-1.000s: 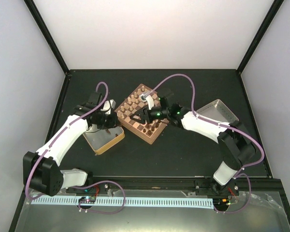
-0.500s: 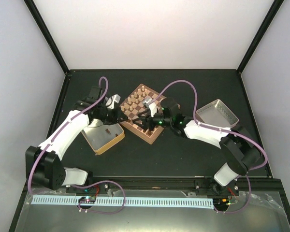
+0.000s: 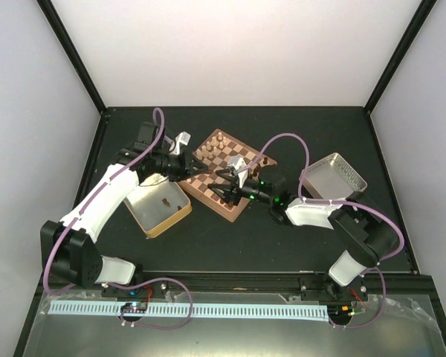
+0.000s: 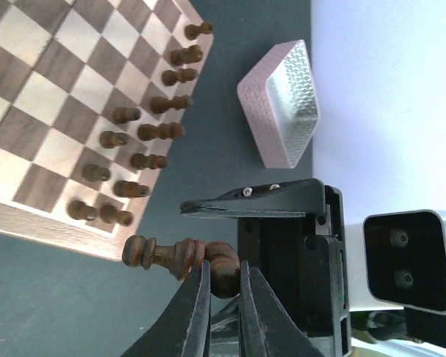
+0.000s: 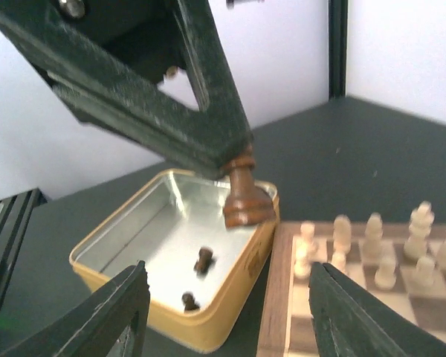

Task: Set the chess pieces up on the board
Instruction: Pick up the chess piece from the storage box.

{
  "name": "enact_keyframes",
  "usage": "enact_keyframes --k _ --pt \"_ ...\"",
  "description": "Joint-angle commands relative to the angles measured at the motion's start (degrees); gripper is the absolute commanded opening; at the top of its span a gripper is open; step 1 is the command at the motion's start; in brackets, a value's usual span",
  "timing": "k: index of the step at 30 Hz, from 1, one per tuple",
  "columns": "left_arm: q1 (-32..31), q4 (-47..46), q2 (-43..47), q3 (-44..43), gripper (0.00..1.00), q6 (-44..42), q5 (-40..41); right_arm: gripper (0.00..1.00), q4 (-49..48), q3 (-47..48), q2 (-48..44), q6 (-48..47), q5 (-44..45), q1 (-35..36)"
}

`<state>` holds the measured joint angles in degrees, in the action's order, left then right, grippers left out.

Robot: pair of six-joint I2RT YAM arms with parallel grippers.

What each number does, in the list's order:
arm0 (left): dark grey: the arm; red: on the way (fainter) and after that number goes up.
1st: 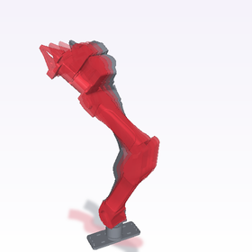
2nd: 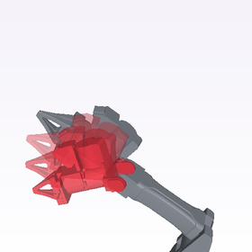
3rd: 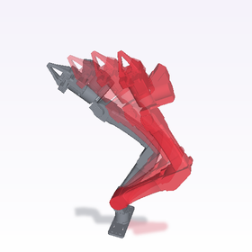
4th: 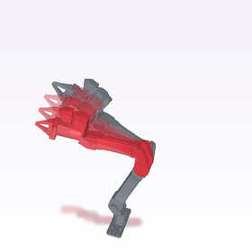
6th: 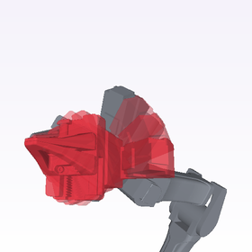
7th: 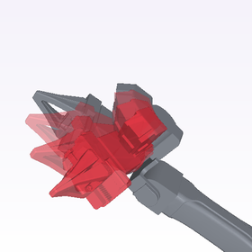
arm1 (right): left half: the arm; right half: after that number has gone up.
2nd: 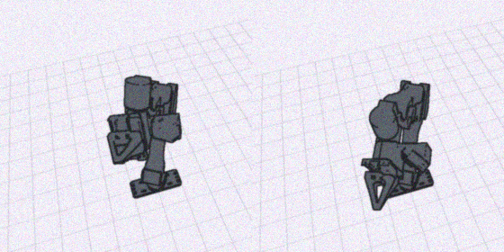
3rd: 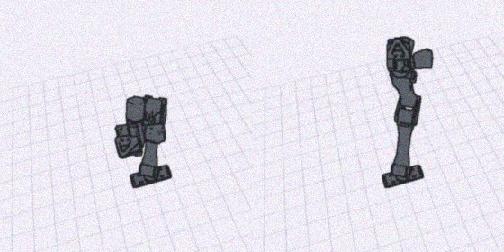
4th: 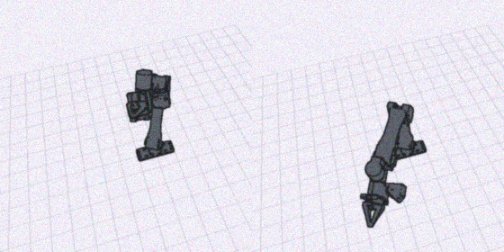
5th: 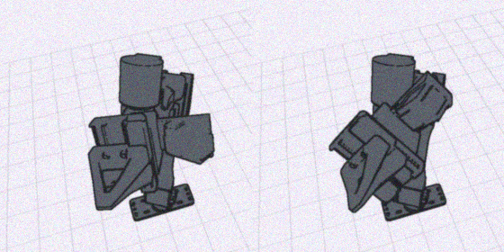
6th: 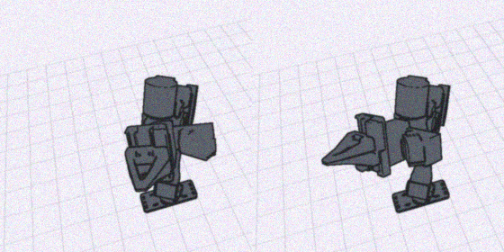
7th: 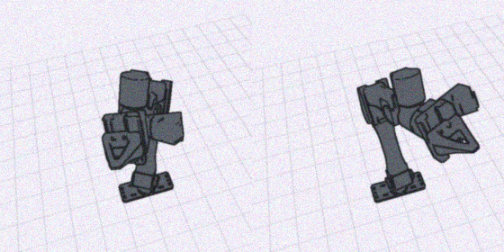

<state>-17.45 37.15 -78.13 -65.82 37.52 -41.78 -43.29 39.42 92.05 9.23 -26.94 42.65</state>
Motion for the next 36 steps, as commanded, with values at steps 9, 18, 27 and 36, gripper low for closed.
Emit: enact_keyframes --k 9,18,27,36 --pt "-1.3 -11.4 2.2 -1.4 0.02 13.3 -9.3 0.59 -29.8 3.4 9.4 -1.9 2.3 -0.2" --pt "-1.5 -13.0 3.1 -0.8 0.02 15.1 -10.0 0.45 -34.3 2.7 9.9 -2.2 3.4 -0.1" --pt "-1.6 -15.5 3.7 0.9 0.01 16.9 -10.4 0.22 -34.1 2.1 9.7 -2.1 3.7 -0.1" --pt "-1.6 -18.8 4.4 2.0 0.02 19.2 -10.2 0.01 -32.9 2.0 9.5 -2.4 4.0 -0.1"
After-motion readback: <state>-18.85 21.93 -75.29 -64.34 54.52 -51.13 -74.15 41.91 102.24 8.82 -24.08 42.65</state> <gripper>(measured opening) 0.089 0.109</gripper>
